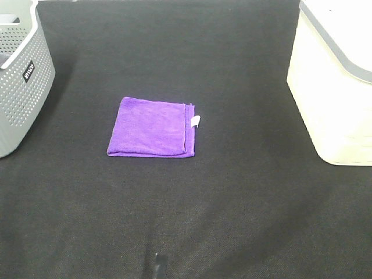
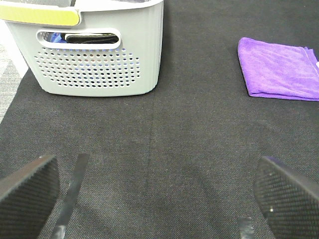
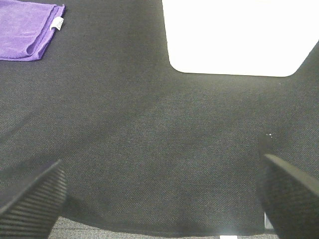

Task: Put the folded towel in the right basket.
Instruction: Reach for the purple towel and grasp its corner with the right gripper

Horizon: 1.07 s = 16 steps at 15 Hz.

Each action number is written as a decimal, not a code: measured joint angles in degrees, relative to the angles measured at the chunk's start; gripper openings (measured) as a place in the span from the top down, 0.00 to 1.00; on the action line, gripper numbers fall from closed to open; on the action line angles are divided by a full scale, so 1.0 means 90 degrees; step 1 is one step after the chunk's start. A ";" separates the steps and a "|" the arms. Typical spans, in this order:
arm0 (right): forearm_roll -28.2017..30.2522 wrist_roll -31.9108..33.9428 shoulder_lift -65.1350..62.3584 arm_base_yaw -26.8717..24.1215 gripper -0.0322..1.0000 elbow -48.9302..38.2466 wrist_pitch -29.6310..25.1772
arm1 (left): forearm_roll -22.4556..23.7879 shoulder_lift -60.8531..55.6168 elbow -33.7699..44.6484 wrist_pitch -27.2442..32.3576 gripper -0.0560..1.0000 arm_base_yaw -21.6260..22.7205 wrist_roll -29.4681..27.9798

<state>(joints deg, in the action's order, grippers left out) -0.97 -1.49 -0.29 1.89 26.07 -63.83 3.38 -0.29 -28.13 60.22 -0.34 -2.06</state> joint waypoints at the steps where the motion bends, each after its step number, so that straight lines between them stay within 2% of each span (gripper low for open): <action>1: 0.0000 0.0000 0.0000 0.0000 0.02 0.0000 0.0000 | 0.0000 0.0000 0.0000 0.0000 0.01 0.0000 0.0000; 16: 0.0000 0.0000 0.0000 0.0000 0.02 0.0000 0.0000 | 0.0000 0.0000 0.0000 0.0000 0.01 0.0000 0.0000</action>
<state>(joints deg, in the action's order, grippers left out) -0.97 -1.49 -0.29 1.89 26.07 -63.83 3.38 -0.29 -28.13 60.22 -0.34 -2.06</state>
